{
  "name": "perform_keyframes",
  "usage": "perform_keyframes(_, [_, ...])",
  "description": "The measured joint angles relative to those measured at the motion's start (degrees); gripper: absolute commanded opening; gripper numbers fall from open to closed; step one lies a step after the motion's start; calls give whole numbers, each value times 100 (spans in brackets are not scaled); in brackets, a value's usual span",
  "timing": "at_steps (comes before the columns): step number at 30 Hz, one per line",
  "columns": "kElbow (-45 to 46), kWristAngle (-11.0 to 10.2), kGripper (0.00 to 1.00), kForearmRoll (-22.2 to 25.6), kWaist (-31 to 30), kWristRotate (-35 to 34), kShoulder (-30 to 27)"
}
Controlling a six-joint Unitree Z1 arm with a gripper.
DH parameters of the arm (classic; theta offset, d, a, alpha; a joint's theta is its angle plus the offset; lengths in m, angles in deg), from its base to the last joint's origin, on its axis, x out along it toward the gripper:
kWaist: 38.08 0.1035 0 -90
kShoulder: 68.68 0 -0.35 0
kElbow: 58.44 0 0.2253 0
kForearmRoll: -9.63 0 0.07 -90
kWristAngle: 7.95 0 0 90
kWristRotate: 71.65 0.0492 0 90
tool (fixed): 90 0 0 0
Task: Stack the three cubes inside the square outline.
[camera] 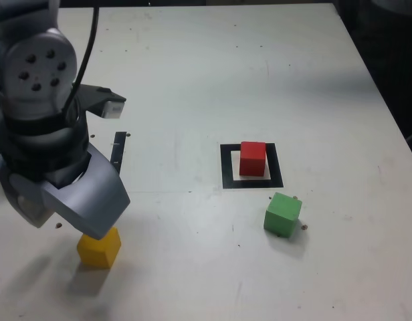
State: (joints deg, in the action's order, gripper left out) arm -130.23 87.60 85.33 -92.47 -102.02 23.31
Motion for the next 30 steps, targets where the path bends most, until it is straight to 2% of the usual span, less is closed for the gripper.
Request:
perform_keyframes(7, [-214, 67, 97, -234, -58, -309, 546])
perform_keyframes(16, [129, 124, 96, -1082, -62, -435, 989])
perform_keyframes(23, [589, 95, 86, -1370, 69, -466, 1056])
perform_keyframes(30, [613, -1, 77, -1455, 99, -495, 1051])
